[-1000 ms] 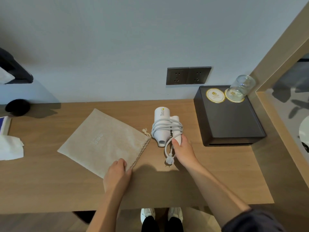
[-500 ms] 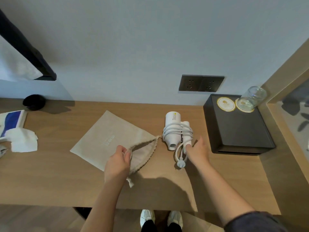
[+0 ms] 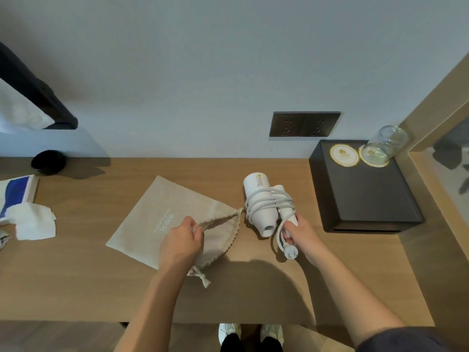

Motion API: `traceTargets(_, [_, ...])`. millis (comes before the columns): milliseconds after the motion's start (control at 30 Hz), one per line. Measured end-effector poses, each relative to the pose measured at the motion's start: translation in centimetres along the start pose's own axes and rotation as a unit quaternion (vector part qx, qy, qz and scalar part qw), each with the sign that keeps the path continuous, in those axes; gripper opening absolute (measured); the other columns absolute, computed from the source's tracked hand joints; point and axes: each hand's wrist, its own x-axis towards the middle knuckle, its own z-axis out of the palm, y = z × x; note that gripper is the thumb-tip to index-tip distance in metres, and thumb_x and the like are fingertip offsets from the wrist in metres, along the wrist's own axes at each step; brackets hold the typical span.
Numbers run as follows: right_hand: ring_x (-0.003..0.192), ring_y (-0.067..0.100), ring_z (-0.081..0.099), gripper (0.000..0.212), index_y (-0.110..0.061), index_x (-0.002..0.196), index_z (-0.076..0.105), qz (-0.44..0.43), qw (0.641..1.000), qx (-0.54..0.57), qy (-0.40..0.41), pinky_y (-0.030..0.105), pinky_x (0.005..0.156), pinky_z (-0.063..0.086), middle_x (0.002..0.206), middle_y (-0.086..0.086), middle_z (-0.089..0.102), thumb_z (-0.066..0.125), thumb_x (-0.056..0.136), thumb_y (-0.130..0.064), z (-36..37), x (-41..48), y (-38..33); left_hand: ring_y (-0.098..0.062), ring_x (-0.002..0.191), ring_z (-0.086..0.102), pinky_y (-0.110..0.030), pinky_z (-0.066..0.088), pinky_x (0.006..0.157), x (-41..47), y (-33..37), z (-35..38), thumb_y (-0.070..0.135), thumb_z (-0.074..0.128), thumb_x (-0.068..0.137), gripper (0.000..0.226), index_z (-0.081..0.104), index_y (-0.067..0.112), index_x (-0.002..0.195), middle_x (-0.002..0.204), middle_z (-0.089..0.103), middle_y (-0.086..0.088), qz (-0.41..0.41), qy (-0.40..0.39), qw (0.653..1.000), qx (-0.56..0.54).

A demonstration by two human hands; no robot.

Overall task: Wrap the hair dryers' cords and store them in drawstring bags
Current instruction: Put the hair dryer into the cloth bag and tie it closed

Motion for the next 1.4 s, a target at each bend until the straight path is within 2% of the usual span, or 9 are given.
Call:
traceTargets(133, [0.046,0.011,0.042,0.014,-0.013,0.105,0.056,-0.023,0.996,-0.034,-0.079,0.026,0.049,0.037,0.064,0.004,0.053,0.047,0.093,-0.014,-1.8,-2.2,0.4,-0.027,0.066,0.053,-0.033,0.038,0.055,0.1,1.8,-0.5,0.031,0.038,0.098,0.021,0.047,0.014,0.090,0.071,0.057,-0.006,0.009,0.025,1.000,0.014])
traceTargets(433, [0.045,0.004,0.047,0.021,-0.024,0.112,0.057,-0.057,0.975,-0.091,-0.194,0.020,0.050,0.040,0.059,-0.011,0.059,0.049,0.093,-0.018,-3.3,-5.3,0.4,-0.034,0.068,0.053,-0.035,0.037,0.057,0.4,5.5,-0.7,0.031,0.035,0.101,0.026,0.047,0.009,0.097,0.077,0.061,-0.014,0.035,0.066,0.995,0.062])
traceTargets(567, [0.045,0.007,0.043,0.018,-0.018,0.110,0.059,-0.065,0.970,-0.082,-0.217,0.021,0.050,0.037,0.058,-0.006,0.057,0.050,0.095,-0.019,-3.7,-5.7,0.6,-0.036,0.074,0.060,-0.038,0.044,0.059,0.9,6.4,-0.8,0.034,0.034,0.101,0.028,0.049,0.011,0.100,0.080,0.065,-0.014,0.086,0.051,0.992,0.082])
traceTargets(667, [0.046,0.010,0.041,0.025,-0.007,0.115,0.057,-0.070,0.970,-0.064,-0.225,0.021,0.049,0.036,0.065,0.006,0.053,0.047,0.093,-0.012,-3.6,-5.8,0.3,-0.029,0.065,0.059,-0.036,0.043,0.053,0.7,7.1,-1.0,0.037,0.032,0.101,0.027,0.049,0.015,0.100,0.069,0.061,-0.005,0.164,0.034,0.979,0.113])
traceTargets(800, [0.048,0.009,0.046,0.026,-0.019,0.115,0.057,-0.067,0.967,-0.083,-0.232,0.022,0.050,0.039,0.065,0.000,0.056,0.048,0.091,-0.017,-2.7,-5.4,0.5,-0.025,0.060,0.058,-0.035,0.044,0.052,0.1,7.8,-0.8,0.041,0.034,0.101,0.027,0.050,0.019,0.100,0.059,0.053,0.002,0.245,0.007,0.960,0.134])
traceTargets(1033, [0.056,0.010,0.053,0.027,-0.026,0.114,0.054,-0.081,0.964,-0.128,-0.219,0.026,0.053,0.044,0.079,0.002,0.062,0.051,0.088,-0.025,-0.8,-5.3,0.5,-0.027,0.062,0.061,-0.031,0.039,0.050,0.1,9.5,-0.4,0.041,0.034,0.101,0.030,0.052,0.018,0.103,0.063,0.059,-0.002,0.275,0.023,0.947,0.163])
traceTargets(1200, [0.060,0.011,0.057,0.033,-0.026,0.119,0.053,-0.107,0.967,-0.143,-0.182,0.023,0.052,0.042,0.084,-0.002,0.065,0.049,0.086,-0.025,-0.5,-5.0,0.7,-0.025,0.064,0.060,-0.031,0.036,0.055,0.0,10.2,-0.3,0.044,0.033,0.101,0.029,0.052,0.022,0.105,0.067,0.062,-0.001,0.368,-0.032,0.910,0.187])
traceTargets(1300, [0.057,0.011,0.052,0.029,-0.019,0.117,0.058,-0.052,0.981,-0.047,-0.181,0.022,0.054,0.041,0.075,0.002,0.062,0.049,0.089,-0.020,0.0,-4.6,1.4,-0.027,0.063,0.060,-0.030,0.035,0.054,-0.2,9.8,0.0,0.043,0.038,0.100,0.027,0.054,0.021,0.102,0.064,0.061,-0.002,0.362,-0.013,0.918,0.160])
traceTargets(1400, [0.072,0.014,0.058,0.025,-0.013,0.107,0.067,-0.034,0.983,0.048,-0.173,0.026,0.067,0.047,0.084,0.007,0.069,0.048,0.091,-0.013,0.6,-4.3,2.0,-0.027,0.063,0.060,-0.033,0.040,0.053,-0.4,8.8,0.0,0.044,0.042,0.098,0.026,0.056,0.022,0.098,0.063,0.063,-0.002,0.350,-0.004,0.930,0.112])
